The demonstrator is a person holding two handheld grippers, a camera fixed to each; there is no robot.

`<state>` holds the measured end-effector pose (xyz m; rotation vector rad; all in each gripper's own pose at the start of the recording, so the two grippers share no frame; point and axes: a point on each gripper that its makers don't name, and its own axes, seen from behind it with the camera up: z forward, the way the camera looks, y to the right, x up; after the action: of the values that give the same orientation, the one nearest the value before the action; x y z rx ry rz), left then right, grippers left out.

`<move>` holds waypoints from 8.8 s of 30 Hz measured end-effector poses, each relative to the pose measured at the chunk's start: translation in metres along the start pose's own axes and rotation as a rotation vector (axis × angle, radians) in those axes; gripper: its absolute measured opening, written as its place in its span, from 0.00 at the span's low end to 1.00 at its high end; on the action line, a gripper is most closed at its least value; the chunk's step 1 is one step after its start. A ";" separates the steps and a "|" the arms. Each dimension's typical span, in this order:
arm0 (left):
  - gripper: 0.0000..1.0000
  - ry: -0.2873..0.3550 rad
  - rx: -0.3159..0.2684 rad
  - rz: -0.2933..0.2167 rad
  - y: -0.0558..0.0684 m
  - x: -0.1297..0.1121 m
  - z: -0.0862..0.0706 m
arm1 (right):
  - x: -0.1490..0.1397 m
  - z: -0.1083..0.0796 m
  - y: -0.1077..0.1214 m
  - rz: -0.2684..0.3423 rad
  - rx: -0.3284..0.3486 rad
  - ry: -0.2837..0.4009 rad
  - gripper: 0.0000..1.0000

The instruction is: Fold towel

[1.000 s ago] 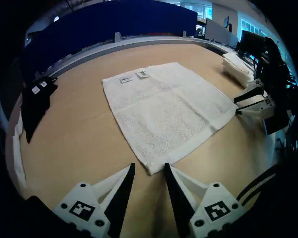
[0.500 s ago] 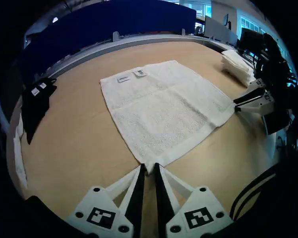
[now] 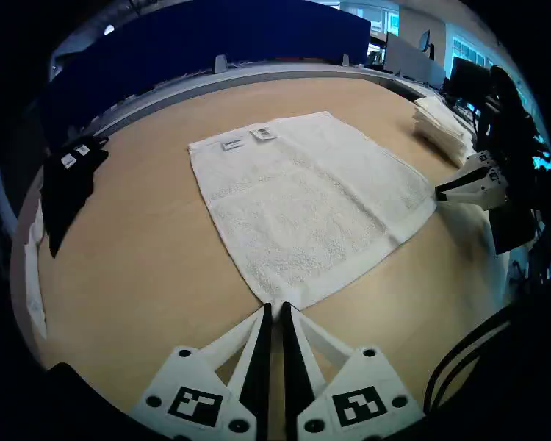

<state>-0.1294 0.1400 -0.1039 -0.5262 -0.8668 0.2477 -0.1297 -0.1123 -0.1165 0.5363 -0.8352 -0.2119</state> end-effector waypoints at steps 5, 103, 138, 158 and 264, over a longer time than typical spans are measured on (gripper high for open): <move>0.10 0.000 0.000 -0.007 0.001 0.000 -0.001 | 0.000 0.000 -0.001 0.010 0.004 0.001 0.04; 0.10 -0.013 -0.043 -0.153 -0.029 0.083 -0.032 | 0.112 -0.024 0.035 0.058 0.012 0.062 0.03; 0.23 -0.026 0.040 -0.220 -0.059 0.083 0.030 | 0.101 0.035 0.070 0.107 -0.088 0.016 0.11; 0.91 -0.022 0.048 -0.241 -0.065 0.082 0.021 | 0.107 0.029 0.073 0.129 -0.107 0.042 0.85; 0.91 -0.038 0.164 -0.383 -0.057 -0.016 -0.081 | 0.037 0.008 0.014 -0.087 0.058 -0.121 0.03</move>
<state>-0.0767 0.0578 -0.1264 -0.1960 -0.9569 -0.0220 -0.1113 -0.1171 -0.0808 0.6194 -0.9383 -0.3030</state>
